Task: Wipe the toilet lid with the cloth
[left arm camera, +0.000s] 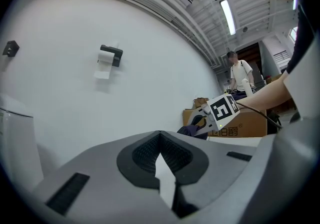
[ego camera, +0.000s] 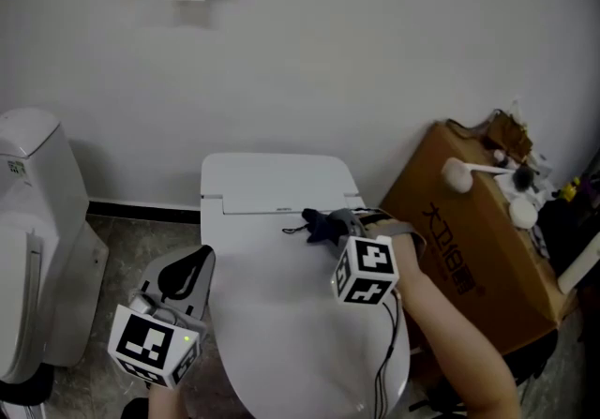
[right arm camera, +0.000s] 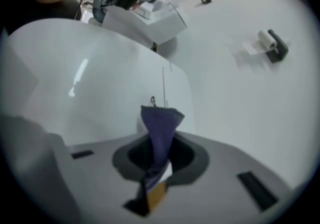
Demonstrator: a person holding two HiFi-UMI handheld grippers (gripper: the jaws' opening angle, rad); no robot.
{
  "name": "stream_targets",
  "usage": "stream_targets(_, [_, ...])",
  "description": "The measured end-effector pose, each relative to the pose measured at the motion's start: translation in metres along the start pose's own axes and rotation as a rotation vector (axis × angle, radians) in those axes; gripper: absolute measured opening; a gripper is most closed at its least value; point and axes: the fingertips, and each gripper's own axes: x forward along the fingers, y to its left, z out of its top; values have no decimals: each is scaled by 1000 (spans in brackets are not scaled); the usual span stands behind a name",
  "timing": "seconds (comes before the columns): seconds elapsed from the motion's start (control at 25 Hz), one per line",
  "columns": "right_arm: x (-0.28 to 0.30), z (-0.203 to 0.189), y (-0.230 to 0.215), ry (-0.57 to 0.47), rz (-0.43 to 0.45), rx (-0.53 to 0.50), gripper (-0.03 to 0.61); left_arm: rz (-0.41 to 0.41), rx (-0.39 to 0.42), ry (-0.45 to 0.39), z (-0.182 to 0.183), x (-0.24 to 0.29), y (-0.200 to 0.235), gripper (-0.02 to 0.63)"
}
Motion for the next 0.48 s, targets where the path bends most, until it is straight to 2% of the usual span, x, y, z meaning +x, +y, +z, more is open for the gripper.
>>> stream_targets(0.2, [-3, -75, 17, 107, 11, 59, 63, -15, 9, 9, -2, 3, -2, 17])
stream_targets(0.36, [-12, -117, 26, 166, 20, 89, 63, -9, -12, -3, 0, 2, -2, 17])
stream_targets(0.48, [-12, -131, 38, 194, 41, 95, 62, -15, -11, 4, -2, 2, -1, 17])
